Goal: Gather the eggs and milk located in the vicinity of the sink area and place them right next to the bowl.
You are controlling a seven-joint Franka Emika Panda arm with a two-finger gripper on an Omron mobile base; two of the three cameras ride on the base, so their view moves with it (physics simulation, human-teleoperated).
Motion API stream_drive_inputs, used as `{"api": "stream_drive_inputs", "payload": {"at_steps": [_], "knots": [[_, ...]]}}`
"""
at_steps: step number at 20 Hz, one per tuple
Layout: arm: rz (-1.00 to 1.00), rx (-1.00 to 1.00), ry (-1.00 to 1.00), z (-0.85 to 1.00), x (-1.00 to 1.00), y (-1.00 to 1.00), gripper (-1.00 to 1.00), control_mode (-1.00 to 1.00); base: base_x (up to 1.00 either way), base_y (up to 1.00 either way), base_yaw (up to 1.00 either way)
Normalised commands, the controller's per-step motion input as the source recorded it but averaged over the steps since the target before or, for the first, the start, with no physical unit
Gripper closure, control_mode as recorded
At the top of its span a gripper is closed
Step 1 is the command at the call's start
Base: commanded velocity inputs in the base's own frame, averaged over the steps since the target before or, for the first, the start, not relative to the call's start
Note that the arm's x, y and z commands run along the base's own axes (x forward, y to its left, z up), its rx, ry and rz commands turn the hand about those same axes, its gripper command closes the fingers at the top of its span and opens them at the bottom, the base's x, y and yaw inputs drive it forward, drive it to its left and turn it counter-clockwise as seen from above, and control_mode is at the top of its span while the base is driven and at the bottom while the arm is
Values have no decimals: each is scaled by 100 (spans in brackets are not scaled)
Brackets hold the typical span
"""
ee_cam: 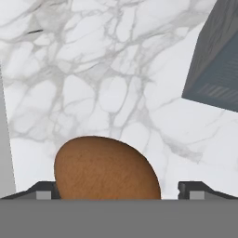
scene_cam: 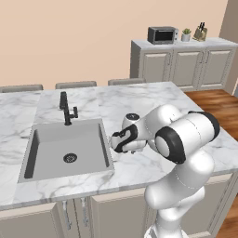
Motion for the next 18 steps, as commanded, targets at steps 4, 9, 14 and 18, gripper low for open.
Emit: {"api": "stream_drive_inputs", "payload": {"at_steps": [4,9,14,18], "knots": [[0,0,0,-6,0,1,100,-100,0,0,0],[0,0,0,0,0,0,100,-100,0,0,0],[0,0,0,0,-2,0,100,-100,0,0,0],[0,0,0,0,-12,0,100,-100,0,0,0]]}}
